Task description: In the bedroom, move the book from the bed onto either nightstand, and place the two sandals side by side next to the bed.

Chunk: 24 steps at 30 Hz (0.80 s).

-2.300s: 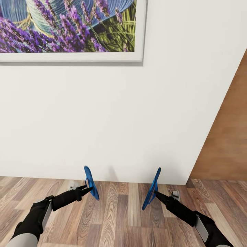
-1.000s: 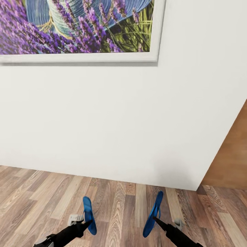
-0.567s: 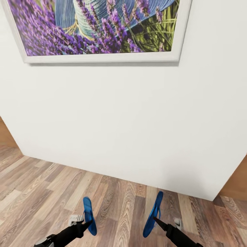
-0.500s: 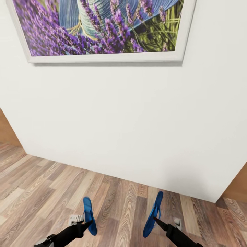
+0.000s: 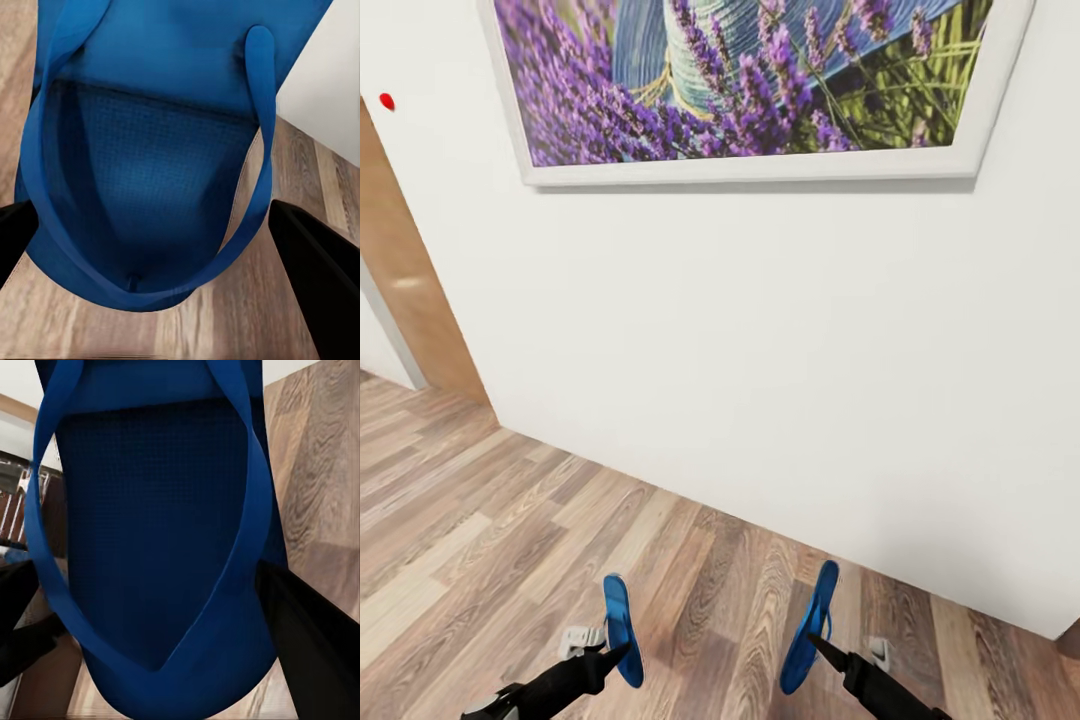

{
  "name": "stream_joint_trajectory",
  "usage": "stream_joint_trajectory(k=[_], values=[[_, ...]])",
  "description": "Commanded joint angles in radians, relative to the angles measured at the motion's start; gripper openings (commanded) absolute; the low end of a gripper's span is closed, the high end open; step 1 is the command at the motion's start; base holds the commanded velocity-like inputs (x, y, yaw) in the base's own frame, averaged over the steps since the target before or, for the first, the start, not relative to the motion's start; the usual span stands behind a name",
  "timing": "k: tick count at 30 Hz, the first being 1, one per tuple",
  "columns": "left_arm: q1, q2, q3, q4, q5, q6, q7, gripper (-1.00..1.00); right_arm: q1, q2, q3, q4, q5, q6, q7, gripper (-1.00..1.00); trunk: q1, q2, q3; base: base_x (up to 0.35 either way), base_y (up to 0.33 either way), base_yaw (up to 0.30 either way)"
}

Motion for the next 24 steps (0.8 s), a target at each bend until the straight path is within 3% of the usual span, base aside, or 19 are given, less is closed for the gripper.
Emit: stream_joint_trajectory(k=[1,24], values=[[-0.001,0.0,0.01,0.002,-0.01,-0.006,-0.001,-1.0,0.0,0.0,0.0,0.0,-0.003,0.0,-0.003,-1.0,0.0,0.0,-0.001,0.0,0.0,0.297],[-0.001,0.0,0.011,0.005,-0.01,-0.006,0.0,-1.0,0.0,0.0,0.0,0.0,-0.003,0.0,-0.015,-1.0,0.0,0.0,-0.001,0.0,0.0,0.296]])
